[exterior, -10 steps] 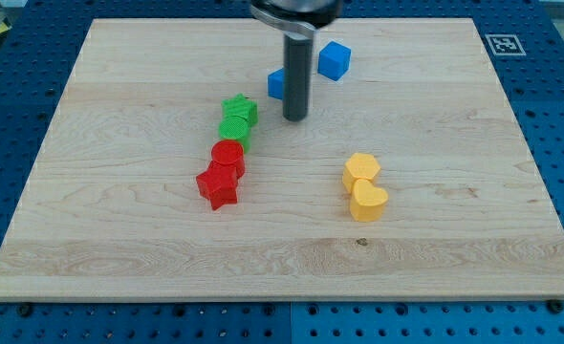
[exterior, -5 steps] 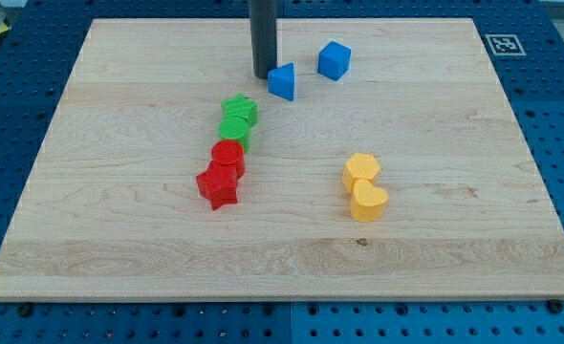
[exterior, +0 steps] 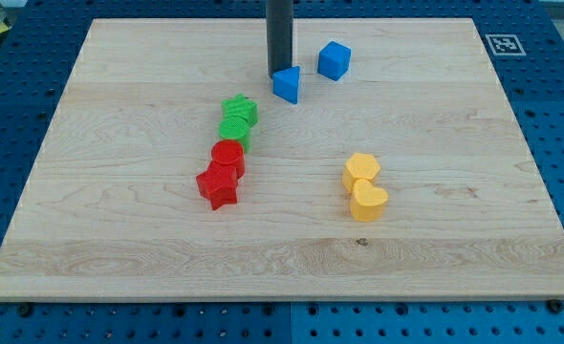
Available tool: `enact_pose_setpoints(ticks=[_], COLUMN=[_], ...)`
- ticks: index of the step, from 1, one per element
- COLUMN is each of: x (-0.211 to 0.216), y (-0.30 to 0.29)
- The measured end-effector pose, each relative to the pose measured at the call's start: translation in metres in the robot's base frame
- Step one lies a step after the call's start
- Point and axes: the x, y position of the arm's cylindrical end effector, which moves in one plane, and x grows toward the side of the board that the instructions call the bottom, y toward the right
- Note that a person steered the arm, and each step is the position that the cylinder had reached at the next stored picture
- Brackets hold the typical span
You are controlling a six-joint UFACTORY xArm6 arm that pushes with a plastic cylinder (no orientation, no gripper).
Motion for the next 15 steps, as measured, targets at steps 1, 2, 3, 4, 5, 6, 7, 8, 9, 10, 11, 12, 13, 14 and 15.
enact_pose_setpoints(ticks=[1, 2, 3, 4, 5, 6, 7, 8, 9, 10, 11, 12, 13, 14, 15], x=[0.003, 0.015, 0.015, 0.016, 0.016, 0.016, 0.021, 0.022, 0.022, 0.033, 0.047, 0.054, 0.056, 0.056, 0.057], y=[0.001, 0.002, 0.002, 0.002, 0.002, 0.002, 0.005, 0.008, 0.009, 0.014, 0.014, 0.014, 0.013, 0.013, 0.013])
